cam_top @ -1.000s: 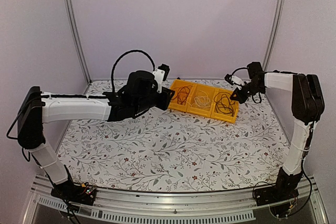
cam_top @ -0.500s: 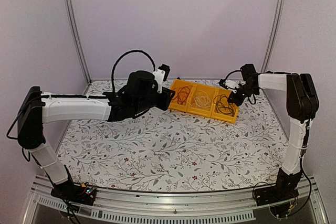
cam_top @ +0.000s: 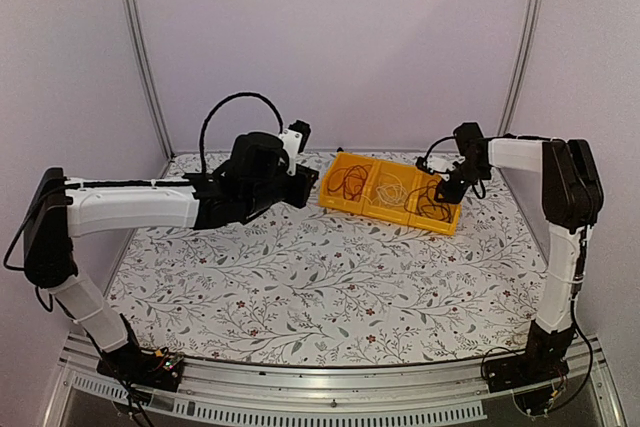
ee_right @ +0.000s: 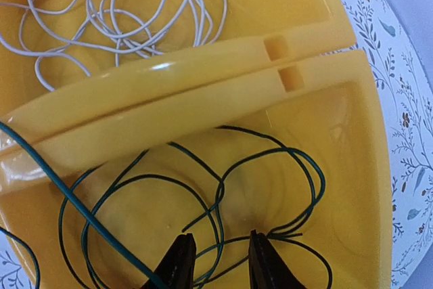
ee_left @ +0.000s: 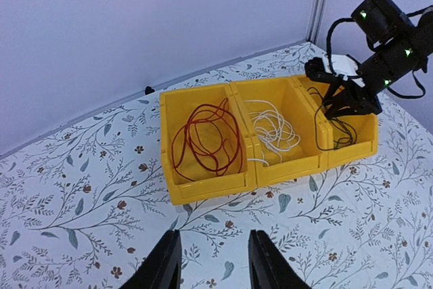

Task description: Untangle the cables

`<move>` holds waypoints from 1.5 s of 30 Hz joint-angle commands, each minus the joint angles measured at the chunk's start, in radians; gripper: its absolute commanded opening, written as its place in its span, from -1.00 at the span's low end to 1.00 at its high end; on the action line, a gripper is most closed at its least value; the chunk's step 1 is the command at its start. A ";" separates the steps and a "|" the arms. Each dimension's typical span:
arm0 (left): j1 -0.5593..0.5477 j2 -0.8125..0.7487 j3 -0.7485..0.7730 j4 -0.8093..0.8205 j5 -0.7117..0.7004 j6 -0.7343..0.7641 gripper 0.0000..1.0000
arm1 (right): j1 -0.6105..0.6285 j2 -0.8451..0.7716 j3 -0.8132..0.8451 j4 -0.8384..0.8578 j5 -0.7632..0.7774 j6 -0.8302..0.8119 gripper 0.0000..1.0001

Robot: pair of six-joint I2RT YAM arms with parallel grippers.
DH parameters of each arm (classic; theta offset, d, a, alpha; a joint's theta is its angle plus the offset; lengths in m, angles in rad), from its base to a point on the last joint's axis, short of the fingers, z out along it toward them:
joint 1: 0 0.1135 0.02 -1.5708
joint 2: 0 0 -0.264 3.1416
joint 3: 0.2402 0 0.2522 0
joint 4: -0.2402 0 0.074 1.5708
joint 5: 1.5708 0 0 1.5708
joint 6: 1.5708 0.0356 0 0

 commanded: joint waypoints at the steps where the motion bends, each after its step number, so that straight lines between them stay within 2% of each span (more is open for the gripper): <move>1: 0.074 -0.115 -0.060 -0.016 -0.031 0.009 -0.24 | -0.046 -0.157 -0.036 -0.068 0.010 -0.026 -0.33; 10: 0.120 -0.155 -0.135 -0.036 0.011 -0.060 -0.23 | -0.116 -0.386 -0.152 -0.091 -0.123 -0.064 -0.12; 17: 0.143 -0.143 -0.114 -0.059 0.046 -0.071 -0.23 | -0.118 -0.407 -0.080 -0.113 -0.194 0.072 -0.04; 19: 0.150 -0.144 -0.110 -0.064 0.050 -0.073 -0.23 | -0.120 -0.403 -0.033 -0.118 -0.200 0.142 0.09; 22: 0.161 -0.147 -0.106 -0.074 0.050 -0.076 -0.23 | -0.137 -0.396 0.037 -0.102 -0.221 0.244 0.15; 26: 0.176 -0.166 -0.100 -0.097 0.024 -0.064 -0.22 | -0.139 -0.421 0.096 -0.005 -0.056 0.409 0.31; 27: 0.182 -0.171 -0.098 -0.099 0.021 -0.056 -0.22 | -0.138 -0.420 0.114 -0.001 -0.031 0.421 0.37; 29: 0.189 -0.178 -0.092 -0.099 0.016 -0.037 -0.14 | -0.139 -0.428 0.121 -0.004 -0.026 0.437 0.63; 30: 0.192 -0.177 -0.088 -0.133 0.016 -0.027 -0.14 | -0.140 -0.437 0.112 -0.027 -0.067 0.424 0.65; 32: 0.194 -0.174 -0.079 -0.153 0.018 -0.013 -0.13 | -0.139 -0.457 0.067 -0.116 -0.209 0.351 0.60; 34: 0.195 -0.172 -0.080 -0.155 0.020 -0.014 -0.13 | -0.135 -0.486 -0.036 -0.211 -0.391 0.265 0.39; 35: 0.195 -0.173 -0.083 -0.156 0.022 -0.018 -0.13 | -0.115 -0.509 -0.110 -0.221 -0.409 0.203 0.32; 40: 0.195 -0.177 -0.103 -0.147 0.034 -0.054 -0.13 | 0.060 -0.575 -0.449 -0.109 -0.271 0.185 0.26; 45: 0.194 -0.184 -0.117 -0.146 0.045 -0.067 -0.13 | 0.096 -0.517 -0.493 -0.058 -0.262 0.282 0.20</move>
